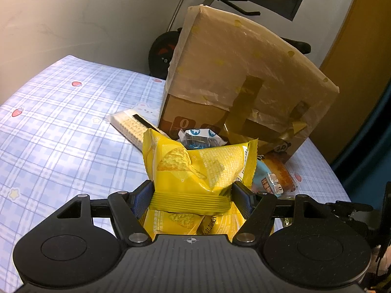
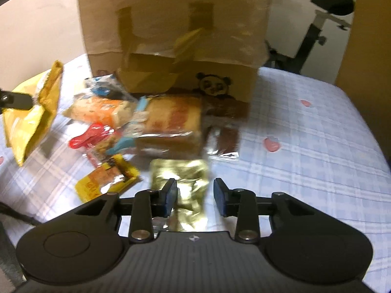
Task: Organize snacks
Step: 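Grasp the yellow chip bag with the left tool while the right tool grasps the gold foil packet, then lift both held packets and carry them over the lined box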
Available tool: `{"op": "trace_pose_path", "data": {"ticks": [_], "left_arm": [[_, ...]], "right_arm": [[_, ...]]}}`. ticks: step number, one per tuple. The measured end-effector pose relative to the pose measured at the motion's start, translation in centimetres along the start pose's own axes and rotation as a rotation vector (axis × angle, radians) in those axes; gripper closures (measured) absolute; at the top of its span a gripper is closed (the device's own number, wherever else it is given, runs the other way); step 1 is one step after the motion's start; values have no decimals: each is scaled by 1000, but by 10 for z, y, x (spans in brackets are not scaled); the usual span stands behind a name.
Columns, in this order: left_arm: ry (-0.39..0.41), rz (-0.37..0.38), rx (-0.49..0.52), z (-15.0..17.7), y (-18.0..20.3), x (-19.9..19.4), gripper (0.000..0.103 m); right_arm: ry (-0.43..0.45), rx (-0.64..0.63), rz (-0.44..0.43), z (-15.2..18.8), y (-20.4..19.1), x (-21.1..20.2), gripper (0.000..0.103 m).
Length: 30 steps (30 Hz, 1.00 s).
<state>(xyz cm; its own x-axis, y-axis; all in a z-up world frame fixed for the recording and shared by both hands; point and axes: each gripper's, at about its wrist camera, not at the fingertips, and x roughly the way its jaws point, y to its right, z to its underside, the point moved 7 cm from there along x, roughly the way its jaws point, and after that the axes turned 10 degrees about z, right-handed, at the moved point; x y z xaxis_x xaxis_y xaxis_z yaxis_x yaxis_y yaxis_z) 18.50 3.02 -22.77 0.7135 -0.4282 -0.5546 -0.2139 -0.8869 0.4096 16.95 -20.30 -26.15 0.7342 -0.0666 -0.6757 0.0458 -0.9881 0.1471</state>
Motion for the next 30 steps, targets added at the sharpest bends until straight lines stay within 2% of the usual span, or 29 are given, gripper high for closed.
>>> {"op": "trace_pose_path", "data": {"ticks": [3,5,8,14,19,24,26,30], "left_arm": [[2,1,2,0,0,-1,30],[-1,1,-1,0,-2,-1,30],[-6,1,-4,0,-3,2,30],[-18,7,7,1,-2,5,30],[-18,2,3,0,-5,7,30],[-18,-1,-2,1,-6,9,30],[-18,0,-2,1,-5,10,30],[-19,4,8,1,-3,10,30]], "right_arm": [[10,47,14,-1,11,-3,65],[12,59,9,-1,14,-5,57],[6,41,-9,1,10,-7,46],[-5,-4,-48,4,-9,-6,36],[-27,-44,-80,2,-26,4,36],[-34,-49,-62,2,-32,13,33],[-27,-40,-59,2,-28,12,44],[-23,-10,-83,3,-20,8,46]]}}
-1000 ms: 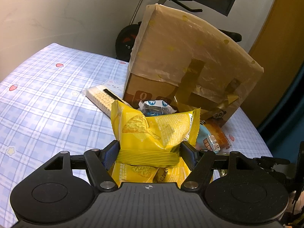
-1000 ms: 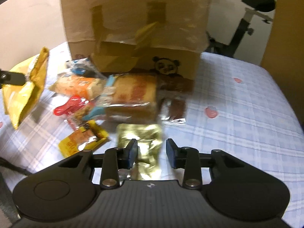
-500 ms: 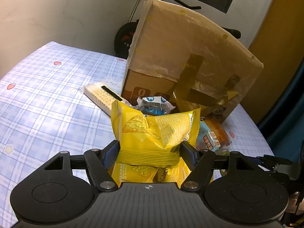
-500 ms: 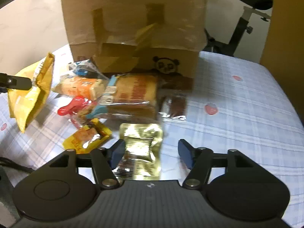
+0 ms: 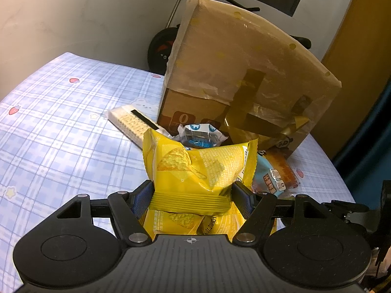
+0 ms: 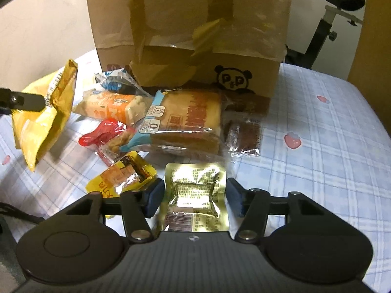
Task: Organize snacks
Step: 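Lift both held packets and carry them over the lined box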
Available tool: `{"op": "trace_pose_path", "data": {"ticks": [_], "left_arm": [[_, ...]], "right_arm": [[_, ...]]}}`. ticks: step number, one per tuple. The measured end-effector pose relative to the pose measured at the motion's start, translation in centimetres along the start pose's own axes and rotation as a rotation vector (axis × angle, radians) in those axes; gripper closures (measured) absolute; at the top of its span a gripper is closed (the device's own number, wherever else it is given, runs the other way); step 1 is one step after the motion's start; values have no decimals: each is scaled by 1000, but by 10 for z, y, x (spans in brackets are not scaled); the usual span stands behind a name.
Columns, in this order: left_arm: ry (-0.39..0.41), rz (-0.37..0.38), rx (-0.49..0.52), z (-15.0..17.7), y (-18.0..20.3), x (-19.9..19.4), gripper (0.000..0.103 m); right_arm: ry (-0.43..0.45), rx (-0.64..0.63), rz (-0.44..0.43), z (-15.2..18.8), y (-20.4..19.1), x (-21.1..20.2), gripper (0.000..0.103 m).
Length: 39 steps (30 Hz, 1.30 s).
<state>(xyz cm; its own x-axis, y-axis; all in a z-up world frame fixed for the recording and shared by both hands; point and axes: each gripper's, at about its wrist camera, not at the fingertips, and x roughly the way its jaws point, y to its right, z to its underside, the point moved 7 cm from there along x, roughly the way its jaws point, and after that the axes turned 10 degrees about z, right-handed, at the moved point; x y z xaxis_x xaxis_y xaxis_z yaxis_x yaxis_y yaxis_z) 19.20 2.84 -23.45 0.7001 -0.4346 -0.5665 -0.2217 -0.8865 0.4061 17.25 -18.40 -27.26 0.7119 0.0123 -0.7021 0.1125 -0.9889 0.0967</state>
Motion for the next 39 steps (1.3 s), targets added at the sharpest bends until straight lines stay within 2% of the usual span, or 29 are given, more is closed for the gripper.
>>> {"op": "trace_pose_path", "data": {"ticks": [17,27,39], "left_arm": [[49,16,49,-15,10,-17,30],[72,33,65,-19,18,-26,30],[127,61,95,-40,31,-45,30]], "right_arm": [[76,73,55,-13,35,-31,50],[136,75,66,-27,38,-49,50],[262,92,55,-57,45,-87,50]]}}
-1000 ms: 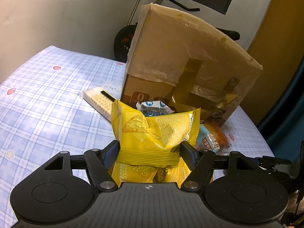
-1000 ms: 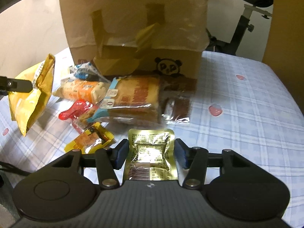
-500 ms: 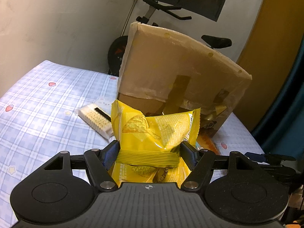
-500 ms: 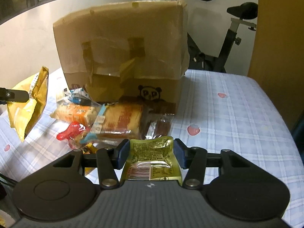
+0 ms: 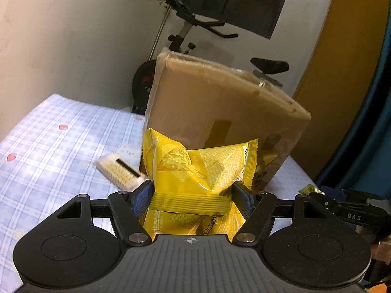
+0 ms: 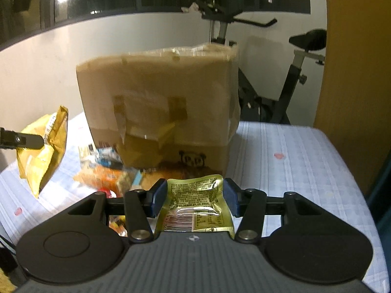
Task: Organize snacks
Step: 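Lift both held packets and carry them over the lined box, then open both tools to drop the packets into the box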
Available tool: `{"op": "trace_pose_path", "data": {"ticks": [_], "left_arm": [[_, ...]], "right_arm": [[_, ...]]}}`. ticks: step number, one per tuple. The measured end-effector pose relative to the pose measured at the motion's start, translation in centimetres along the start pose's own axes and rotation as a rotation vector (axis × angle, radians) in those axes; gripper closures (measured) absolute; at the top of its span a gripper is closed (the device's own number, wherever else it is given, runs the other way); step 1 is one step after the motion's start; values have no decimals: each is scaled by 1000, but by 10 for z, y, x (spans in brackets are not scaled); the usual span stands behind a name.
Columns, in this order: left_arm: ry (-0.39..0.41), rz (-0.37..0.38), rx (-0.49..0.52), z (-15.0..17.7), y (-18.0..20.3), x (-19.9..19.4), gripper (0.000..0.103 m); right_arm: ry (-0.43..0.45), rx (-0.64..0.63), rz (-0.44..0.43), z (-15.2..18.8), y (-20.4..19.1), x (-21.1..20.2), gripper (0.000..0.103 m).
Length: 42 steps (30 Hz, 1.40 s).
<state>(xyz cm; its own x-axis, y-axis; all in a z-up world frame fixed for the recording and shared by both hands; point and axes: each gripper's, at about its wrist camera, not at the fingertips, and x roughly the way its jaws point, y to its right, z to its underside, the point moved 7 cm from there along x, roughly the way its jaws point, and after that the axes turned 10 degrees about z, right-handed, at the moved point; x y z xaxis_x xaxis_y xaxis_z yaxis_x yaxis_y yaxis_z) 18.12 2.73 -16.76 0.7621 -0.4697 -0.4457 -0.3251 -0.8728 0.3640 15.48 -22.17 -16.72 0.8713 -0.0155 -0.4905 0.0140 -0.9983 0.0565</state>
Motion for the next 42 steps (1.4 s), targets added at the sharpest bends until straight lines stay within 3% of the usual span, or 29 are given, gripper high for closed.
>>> {"op": "trace_pose_path", "data": {"ticks": [12,21,26,31,34,37,42], "left_arm": [[99,36,105,-60,24,-9,30],[209,60,219,-133,59,11,30],[204,60,239,-169,69,54,30],[149,21,241,-190,65,100,30],[85,7,244,-190,58,125,29],[25,-42,251,-186,49,144,21],[10,-79,221,-183,30,147,14]], "right_arm": [[188,-20,-57,-81,-1,-22,50],[311,-85,-89,-155,-15,4,50],[290,-100,-99,-176,-26,47,50],[234,-88,-89,-181,-35,91,50],[194,-69,-91,-179,-39,109,50],[166,-62,-78,-175,-39,118,46],[147,-41,-62,-167,-32,118,36]]}}
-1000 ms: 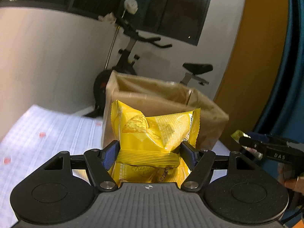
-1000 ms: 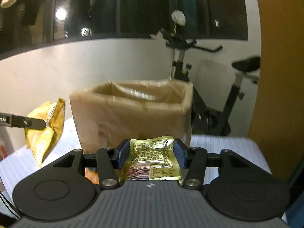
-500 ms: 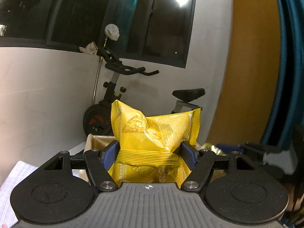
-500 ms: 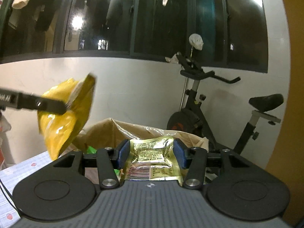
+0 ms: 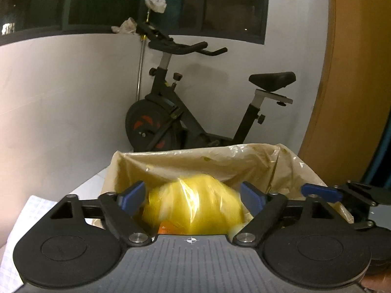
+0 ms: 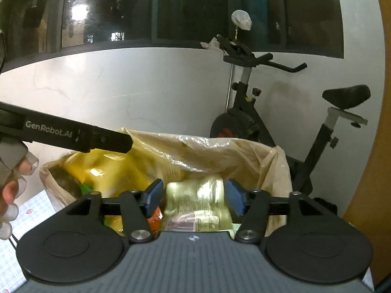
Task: Organize snacks
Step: 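Open both tools to drop the packets into the box, then lower both tools back toward the snack pile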
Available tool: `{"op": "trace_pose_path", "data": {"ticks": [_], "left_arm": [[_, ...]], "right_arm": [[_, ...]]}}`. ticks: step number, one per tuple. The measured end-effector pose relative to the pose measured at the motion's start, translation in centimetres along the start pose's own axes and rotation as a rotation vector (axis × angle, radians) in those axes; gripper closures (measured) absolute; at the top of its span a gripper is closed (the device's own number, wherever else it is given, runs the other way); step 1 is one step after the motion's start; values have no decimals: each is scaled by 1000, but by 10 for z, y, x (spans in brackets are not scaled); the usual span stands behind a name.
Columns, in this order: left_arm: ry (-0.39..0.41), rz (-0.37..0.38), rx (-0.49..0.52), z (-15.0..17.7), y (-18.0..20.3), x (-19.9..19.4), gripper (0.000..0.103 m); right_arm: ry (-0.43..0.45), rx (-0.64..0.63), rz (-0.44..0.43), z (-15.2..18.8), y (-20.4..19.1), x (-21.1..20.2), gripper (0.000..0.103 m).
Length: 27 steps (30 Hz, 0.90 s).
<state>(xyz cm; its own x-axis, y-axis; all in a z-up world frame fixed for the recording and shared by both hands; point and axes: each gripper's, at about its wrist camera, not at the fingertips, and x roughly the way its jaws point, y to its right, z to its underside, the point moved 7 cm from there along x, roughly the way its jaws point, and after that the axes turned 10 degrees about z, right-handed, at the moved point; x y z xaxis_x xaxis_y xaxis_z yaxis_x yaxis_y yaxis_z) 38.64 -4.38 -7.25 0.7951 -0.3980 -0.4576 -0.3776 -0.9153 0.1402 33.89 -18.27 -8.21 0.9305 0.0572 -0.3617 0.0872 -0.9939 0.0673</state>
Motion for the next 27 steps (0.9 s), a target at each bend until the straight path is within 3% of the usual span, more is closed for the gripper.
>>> {"op": "trace_pose_path", "data": {"ticks": [4,7,17,27], "left_arm": [[-2,-34,-17,-3,-13,-3,13],[16,-15,-39,-3,-14,-16,13],[49,-27,52,4,-9,-53,13],[79,-57,20,26,-30,-106,13]], "right_arm": [[-8,1,14,2,5,-5,36],[0,13,13,1,6,-13,36],[33,-19,0,4,1,-43,36],[38,30,1,21,3,-66,36]]}}
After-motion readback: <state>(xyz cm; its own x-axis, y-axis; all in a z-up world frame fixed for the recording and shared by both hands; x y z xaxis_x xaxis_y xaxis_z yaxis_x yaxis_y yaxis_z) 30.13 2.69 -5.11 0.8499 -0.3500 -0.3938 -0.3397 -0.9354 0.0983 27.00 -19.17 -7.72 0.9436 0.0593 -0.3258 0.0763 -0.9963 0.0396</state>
